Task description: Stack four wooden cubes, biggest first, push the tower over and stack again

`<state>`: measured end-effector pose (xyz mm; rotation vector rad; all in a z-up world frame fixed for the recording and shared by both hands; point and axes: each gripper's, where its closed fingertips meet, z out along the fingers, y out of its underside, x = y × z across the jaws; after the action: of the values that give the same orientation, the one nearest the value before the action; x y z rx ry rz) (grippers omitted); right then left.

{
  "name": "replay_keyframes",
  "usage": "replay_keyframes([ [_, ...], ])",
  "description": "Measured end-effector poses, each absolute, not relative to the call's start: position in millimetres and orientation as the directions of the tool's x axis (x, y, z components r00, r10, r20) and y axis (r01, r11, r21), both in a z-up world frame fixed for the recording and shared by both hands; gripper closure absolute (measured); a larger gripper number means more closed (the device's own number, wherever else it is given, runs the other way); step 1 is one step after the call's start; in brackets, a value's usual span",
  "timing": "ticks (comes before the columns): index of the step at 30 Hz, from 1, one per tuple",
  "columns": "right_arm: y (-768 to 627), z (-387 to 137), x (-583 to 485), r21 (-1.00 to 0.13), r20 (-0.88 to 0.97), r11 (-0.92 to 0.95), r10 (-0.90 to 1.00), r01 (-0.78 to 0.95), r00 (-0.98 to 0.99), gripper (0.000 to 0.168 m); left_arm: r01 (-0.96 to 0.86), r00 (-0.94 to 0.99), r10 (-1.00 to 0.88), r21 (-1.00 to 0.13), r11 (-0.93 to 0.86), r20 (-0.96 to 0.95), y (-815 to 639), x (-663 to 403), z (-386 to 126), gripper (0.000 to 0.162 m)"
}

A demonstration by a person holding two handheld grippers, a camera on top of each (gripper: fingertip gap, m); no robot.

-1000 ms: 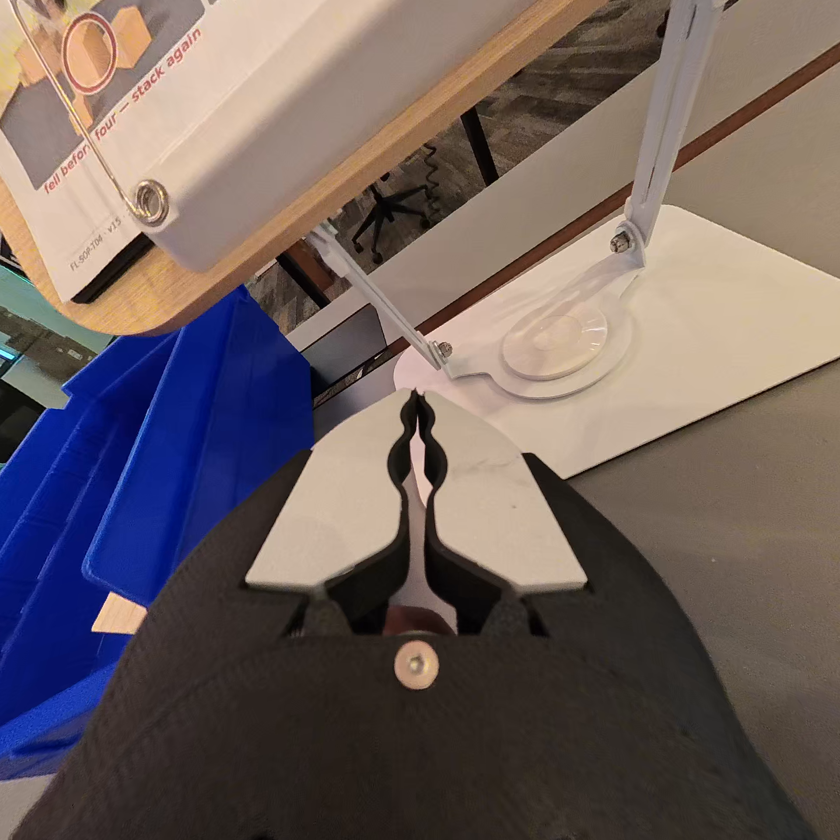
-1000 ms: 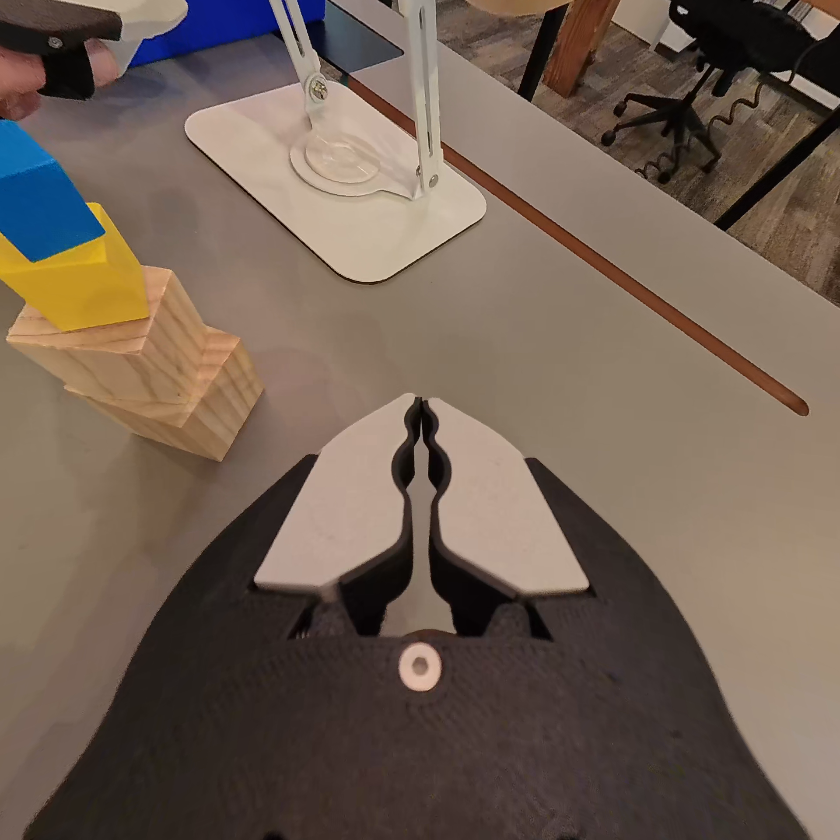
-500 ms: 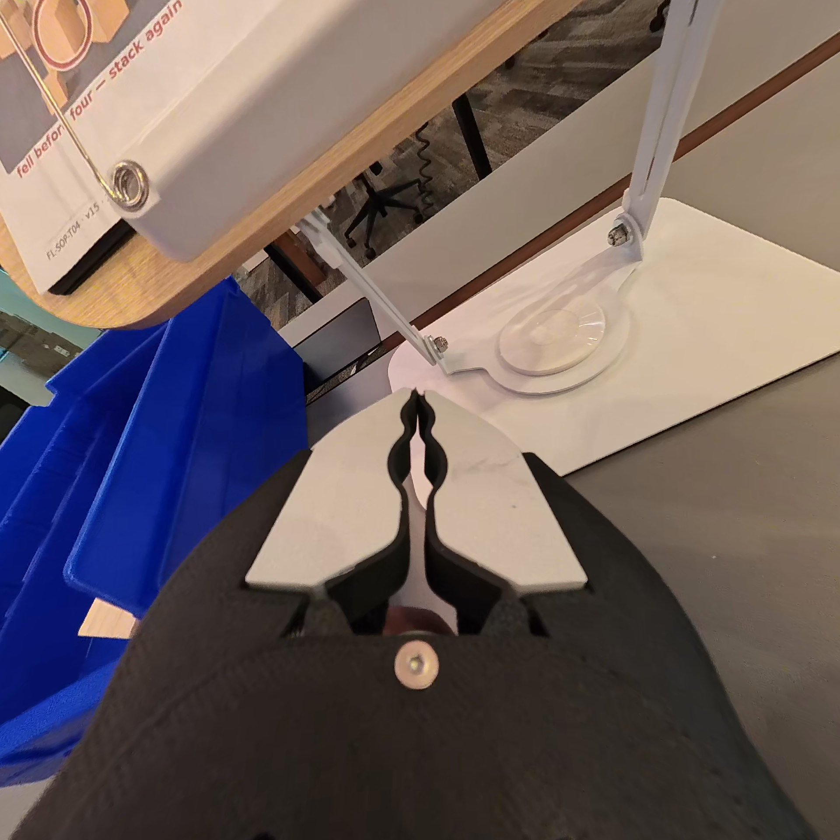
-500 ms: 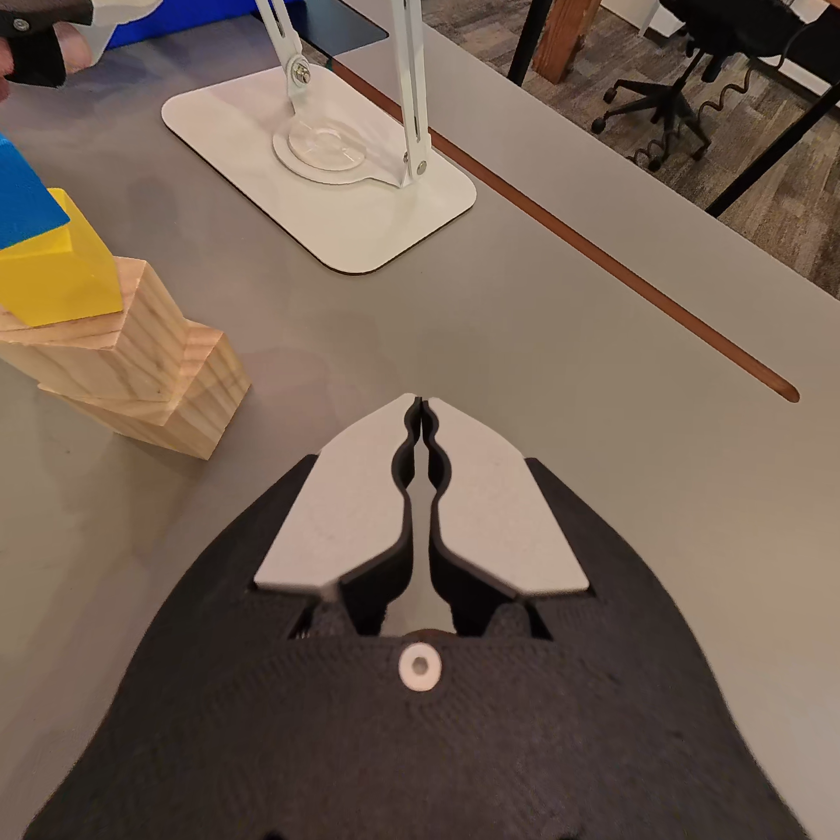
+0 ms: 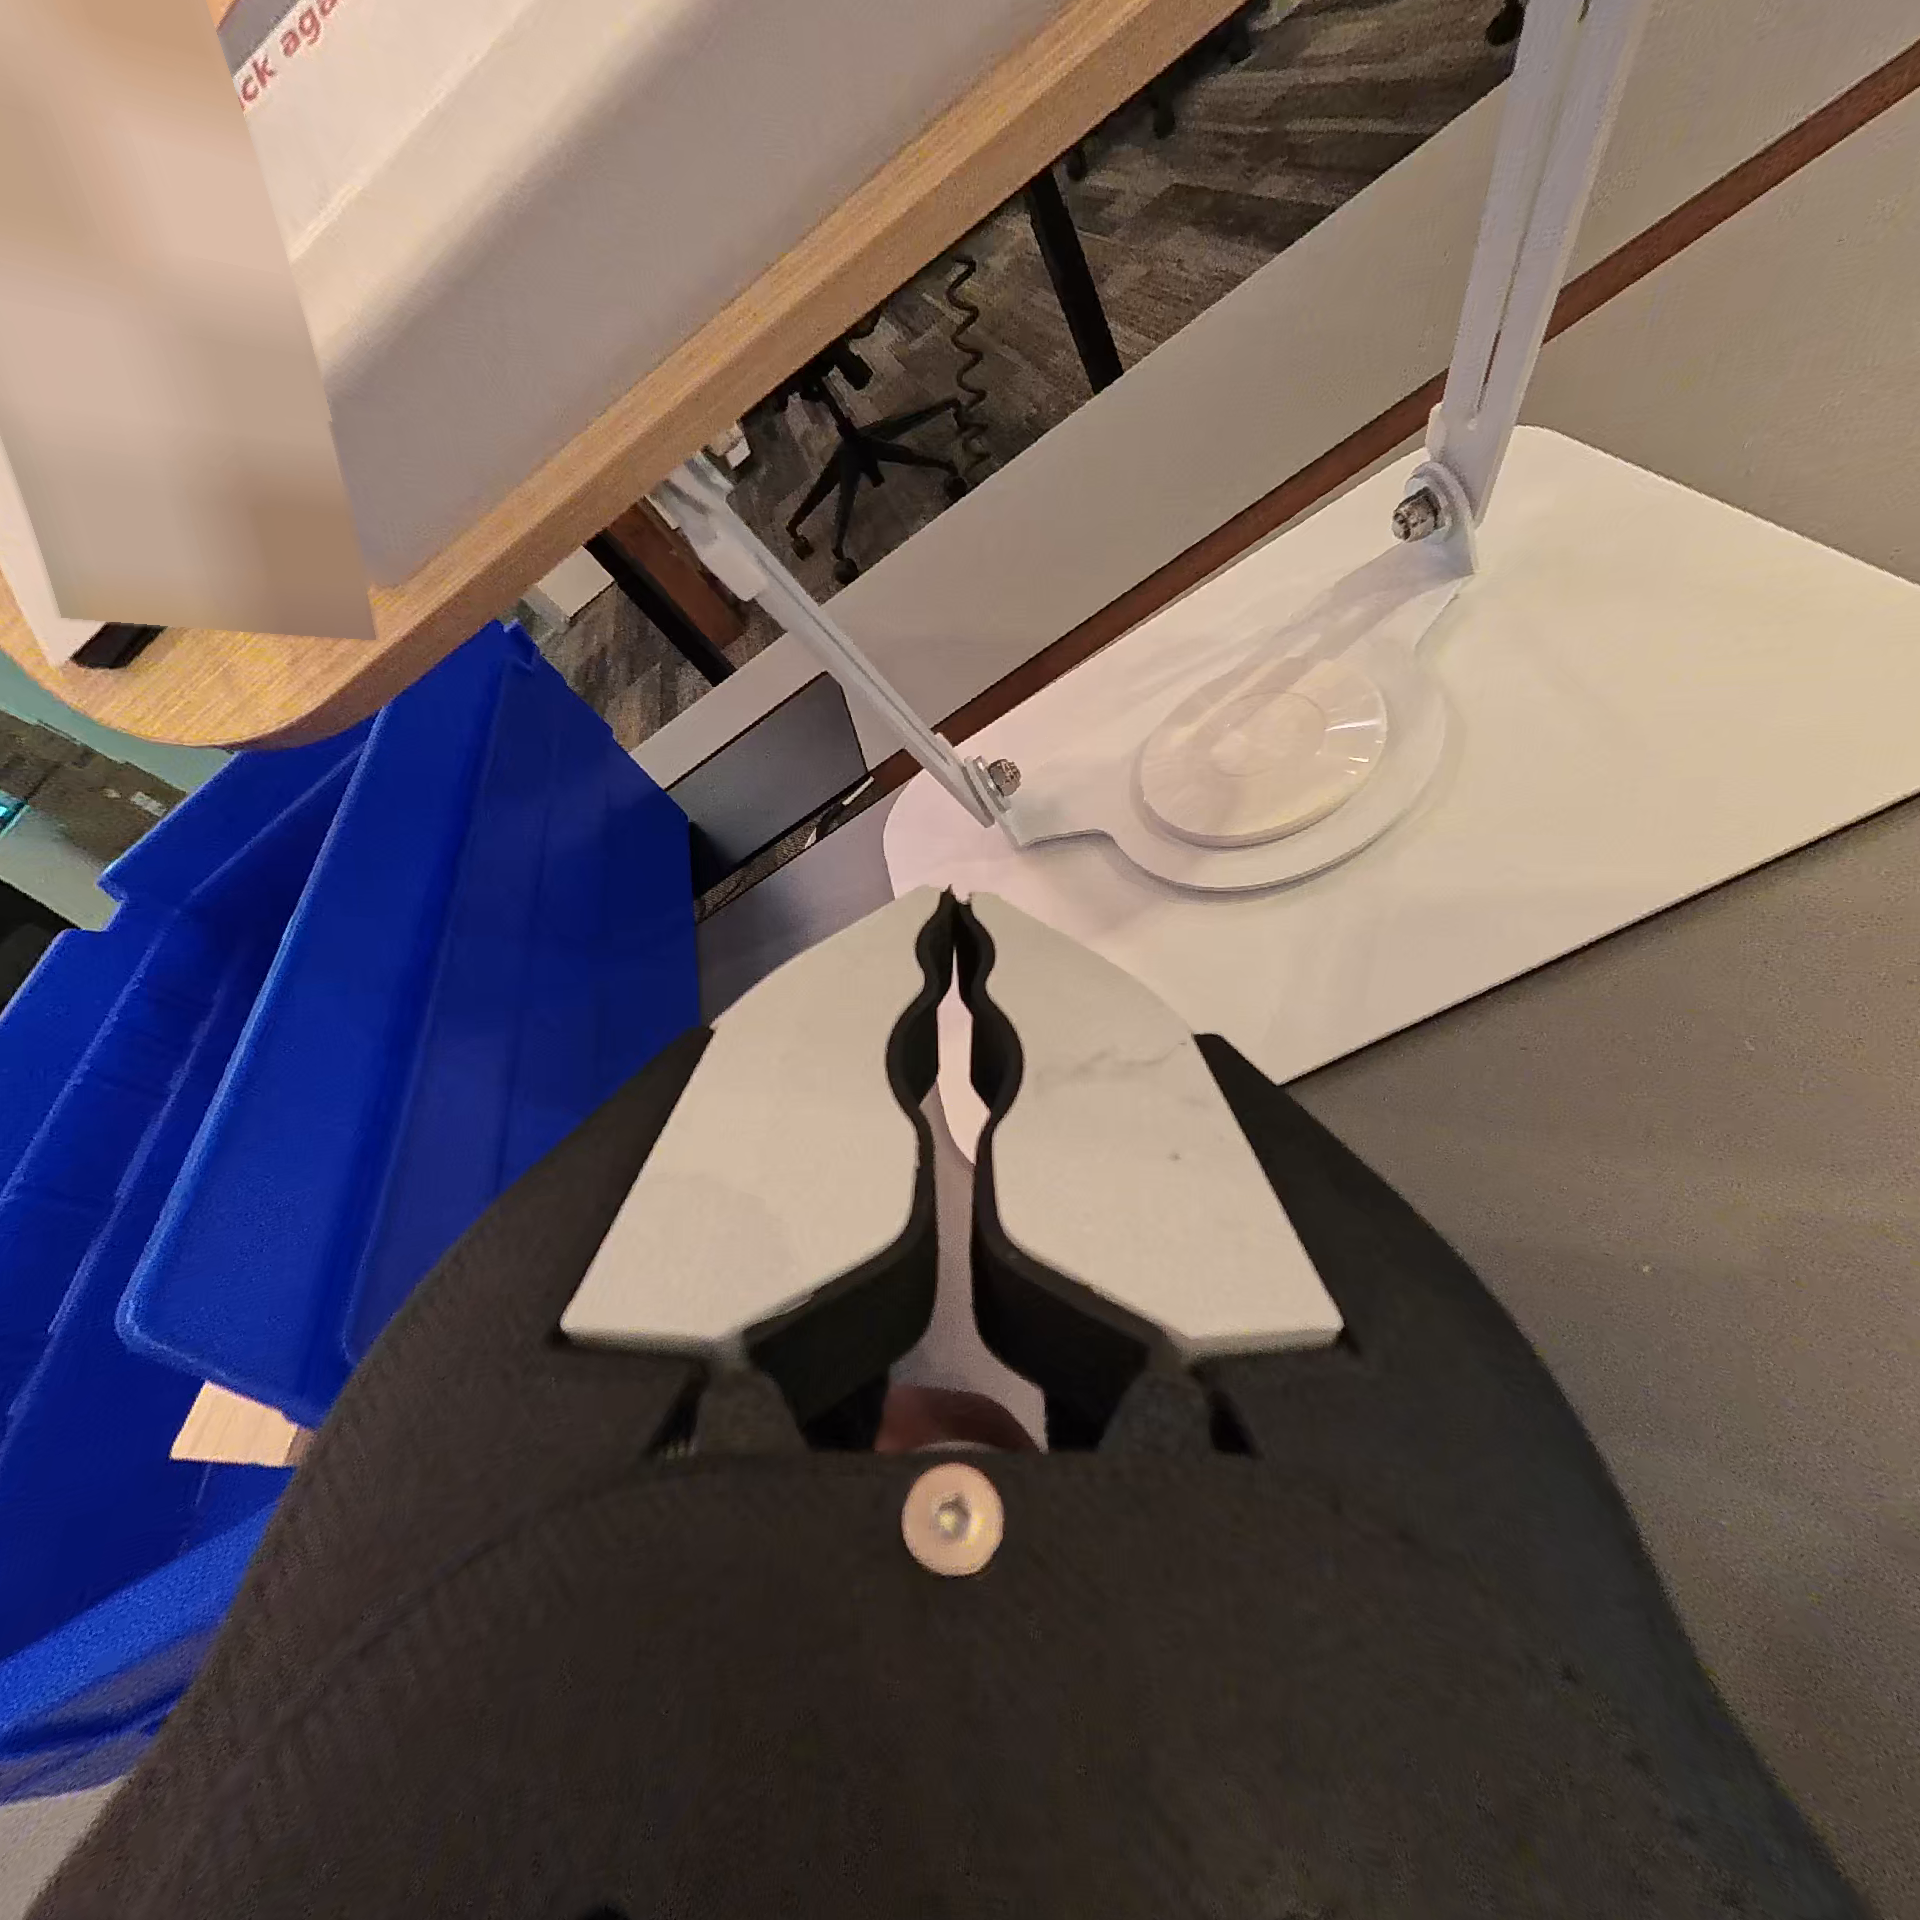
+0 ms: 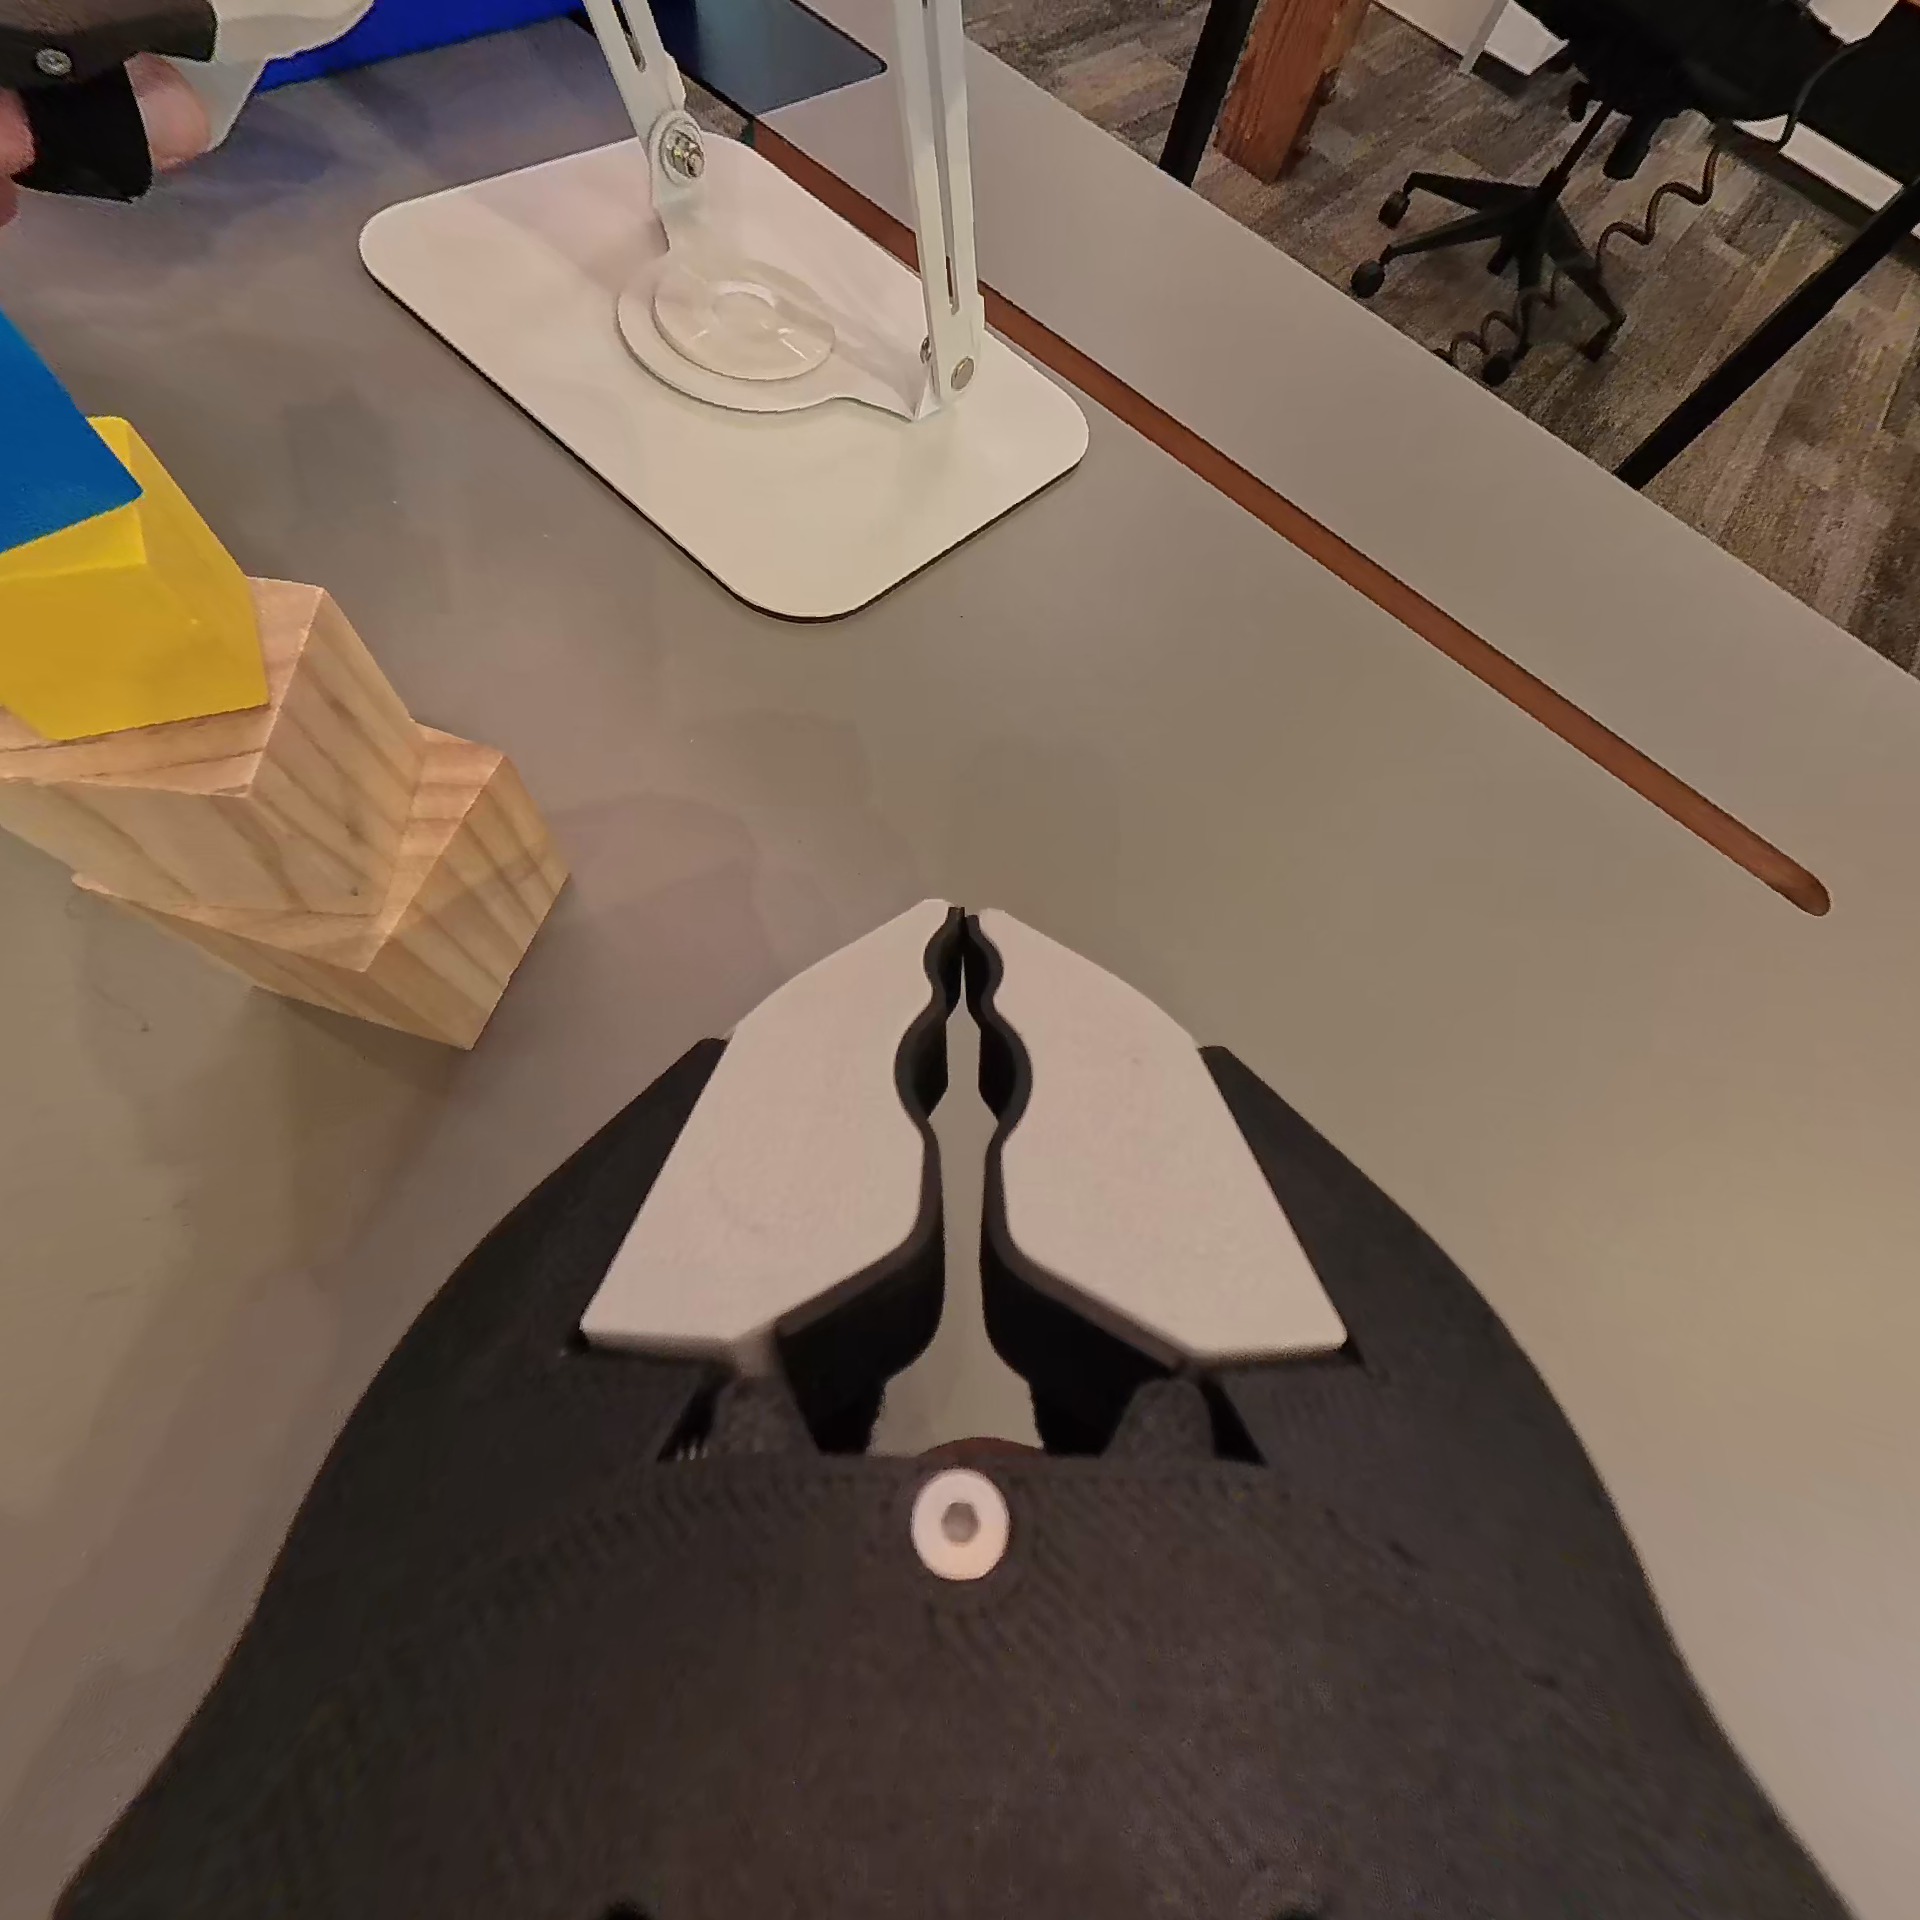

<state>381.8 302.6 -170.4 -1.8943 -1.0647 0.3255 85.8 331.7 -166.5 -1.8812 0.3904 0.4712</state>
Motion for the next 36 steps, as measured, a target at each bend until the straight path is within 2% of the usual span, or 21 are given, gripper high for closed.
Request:
replay_keyframes([
  [18, 304, -171, 382, -0.811, 0.198, -0.214, 0.776, 0.545, 0.599, 0.168, -0.485, 0.864, -0.048, -0.804, -0.344, -0.501, 332, 86, -169, 0.162],
  [24, 317, -171, 397, -0.808, 0.264, -0.219, 0.695, 0.547, 0.669, 0.168, -0.475, 0.872, -0.048, -0.817, -0.325, -0.488, 323, 78, -165, 0.162],
  [31, 319, -191, 430, -0.786, 0.251, -0.305, 0.637, 0.537, 0.729, 0.168, -0.504, 0.86, -0.108, -0.801, -0.324, -0.498, 279, 50, -171, 0.162],
  [36, 311, -201, 459, -0.784, 0.215, -0.37, 0.592, 0.499, 0.777, 0.168, -0.492, 0.864, -0.109, -0.779, -0.39, -0.491, 237, 0, -187, 0.162],
])
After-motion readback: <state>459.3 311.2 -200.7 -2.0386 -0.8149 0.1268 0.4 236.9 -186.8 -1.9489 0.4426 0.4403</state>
